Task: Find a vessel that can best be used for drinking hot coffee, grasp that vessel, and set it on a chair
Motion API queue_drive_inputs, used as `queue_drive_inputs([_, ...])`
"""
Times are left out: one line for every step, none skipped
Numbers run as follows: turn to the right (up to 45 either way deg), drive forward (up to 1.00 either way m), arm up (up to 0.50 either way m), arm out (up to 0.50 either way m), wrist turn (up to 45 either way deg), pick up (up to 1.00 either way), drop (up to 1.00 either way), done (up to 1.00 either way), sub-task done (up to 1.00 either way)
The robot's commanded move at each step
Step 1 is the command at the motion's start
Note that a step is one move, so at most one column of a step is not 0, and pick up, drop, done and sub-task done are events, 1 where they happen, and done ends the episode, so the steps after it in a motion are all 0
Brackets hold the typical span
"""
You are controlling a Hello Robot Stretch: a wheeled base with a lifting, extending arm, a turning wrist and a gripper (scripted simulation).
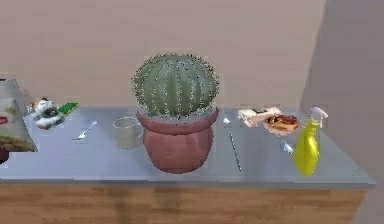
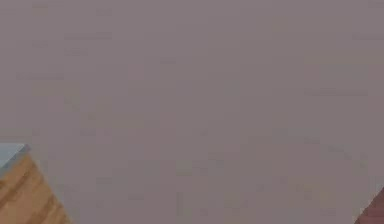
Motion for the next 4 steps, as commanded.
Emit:
queue_drive_inputs([-45.0, 0.0, 0.0, 0.0, 0.0, 0.0, 0.0, 0.0, 0.0])
queue_drive_inputs([-45.0, 0.0, 0.0, 0.0, 0.0, 0.0, 0.0, 0.0, 0.0])
queue_drive_inputs([-15.0, 0.0, 0.0, 0.0, 0.0, 0.0, 0.0, 0.0, 0.0])
queue_drive_inputs([0.0, 0.0, 0.5, 0.0, 0.0, 0.0, 0.0, 0.0, 0.0])
